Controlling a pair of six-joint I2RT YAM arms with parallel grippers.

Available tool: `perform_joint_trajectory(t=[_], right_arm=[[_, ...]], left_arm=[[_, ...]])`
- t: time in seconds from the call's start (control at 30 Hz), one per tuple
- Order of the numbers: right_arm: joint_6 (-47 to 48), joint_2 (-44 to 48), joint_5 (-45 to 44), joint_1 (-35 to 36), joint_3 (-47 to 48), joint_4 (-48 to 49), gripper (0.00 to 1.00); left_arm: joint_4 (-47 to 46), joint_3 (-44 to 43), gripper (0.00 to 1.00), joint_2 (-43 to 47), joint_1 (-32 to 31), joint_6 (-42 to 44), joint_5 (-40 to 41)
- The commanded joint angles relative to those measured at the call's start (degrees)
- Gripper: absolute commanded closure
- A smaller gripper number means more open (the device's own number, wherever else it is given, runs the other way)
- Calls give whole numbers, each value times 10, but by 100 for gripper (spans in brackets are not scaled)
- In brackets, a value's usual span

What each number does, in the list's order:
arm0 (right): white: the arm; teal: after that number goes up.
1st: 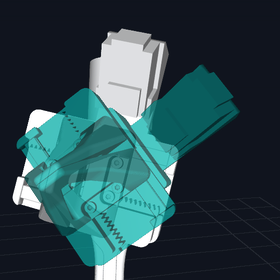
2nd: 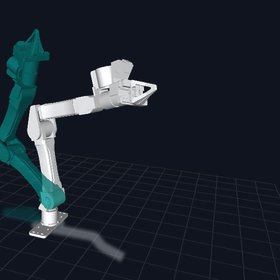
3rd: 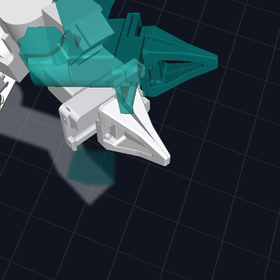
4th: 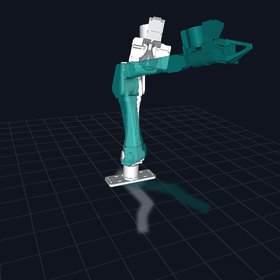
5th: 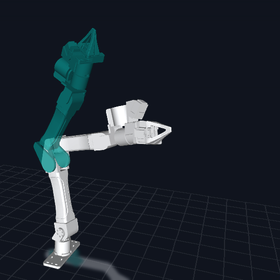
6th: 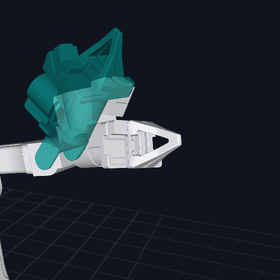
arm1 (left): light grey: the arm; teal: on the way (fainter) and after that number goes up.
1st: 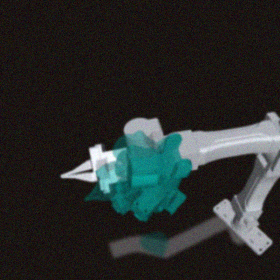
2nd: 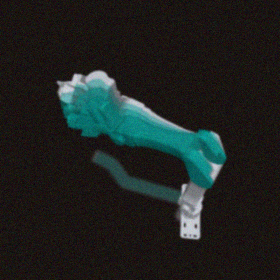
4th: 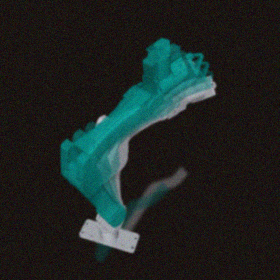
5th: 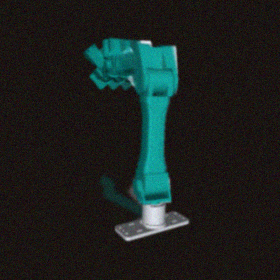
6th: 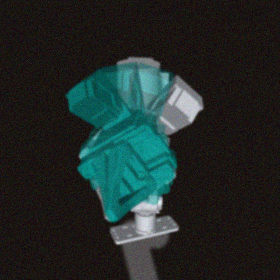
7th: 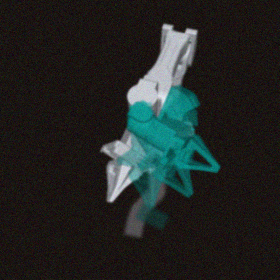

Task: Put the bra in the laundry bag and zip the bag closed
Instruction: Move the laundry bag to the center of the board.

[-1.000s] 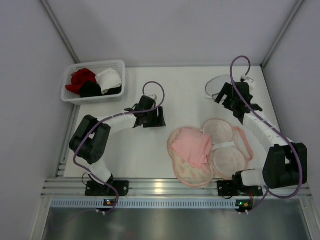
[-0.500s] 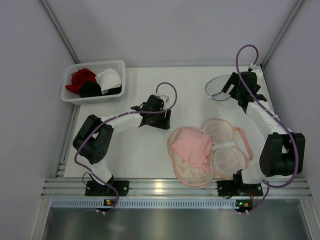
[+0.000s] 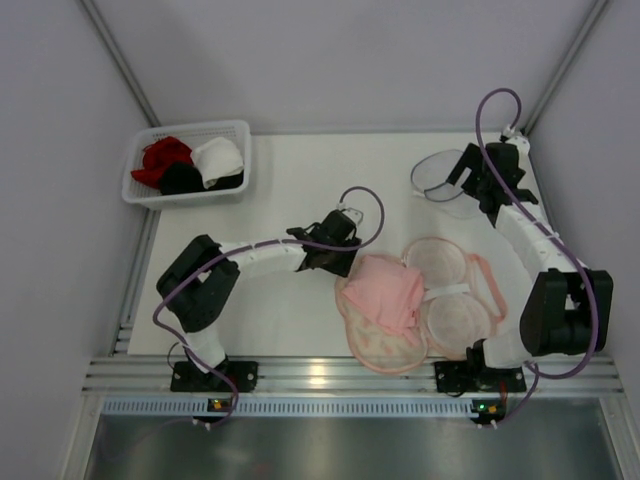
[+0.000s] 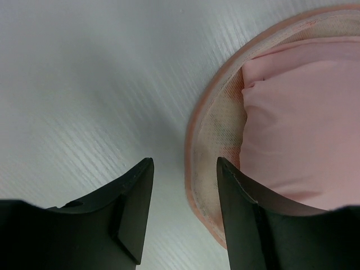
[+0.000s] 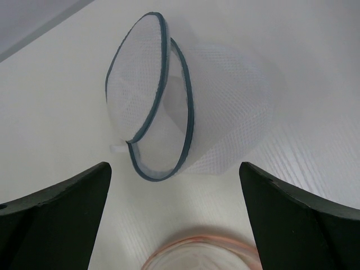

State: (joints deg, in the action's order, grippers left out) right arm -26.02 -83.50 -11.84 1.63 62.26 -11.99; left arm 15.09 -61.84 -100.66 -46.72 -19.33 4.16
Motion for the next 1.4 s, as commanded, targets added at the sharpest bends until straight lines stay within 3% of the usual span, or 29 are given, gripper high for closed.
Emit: perform_joint_trajectory(t=[0.0,0.27,0.37,0.43,0.47,0.6,0.8,0.93,1.17,1.37], right_arm=[[9,33,8,-10,-3,21,2],[6,27,14,-10,-3,23,2],[4,23,15,-11,-1,26,1],[2,19,14,-10,-1,27,1],[1,18,14,-10,0,28,1],[-3,5,14,-31,7,30,1],[-1,-38,17,-44,50,27,1],[-2,-67,29,-46,87,21,1],[1,-124,39,-46,147,17,2],[-2,-155,38,-46,170,10,7]], left_arm=[[9,-19,46,-20,-8,0,30],[8,-28,48,-39,-25,9,36],[8,-35,74,-64,-29,-3,60],[9,-44,97,-86,-29,-2,80],[7,-48,100,-91,-29,-4,88],[4,-71,100,-117,-9,0,102],[3,-163,100,-148,112,16,109],[13,-237,100,-195,156,57,123],[20,-374,100,-303,254,23,99],[21,-491,100,-364,298,-24,145]])
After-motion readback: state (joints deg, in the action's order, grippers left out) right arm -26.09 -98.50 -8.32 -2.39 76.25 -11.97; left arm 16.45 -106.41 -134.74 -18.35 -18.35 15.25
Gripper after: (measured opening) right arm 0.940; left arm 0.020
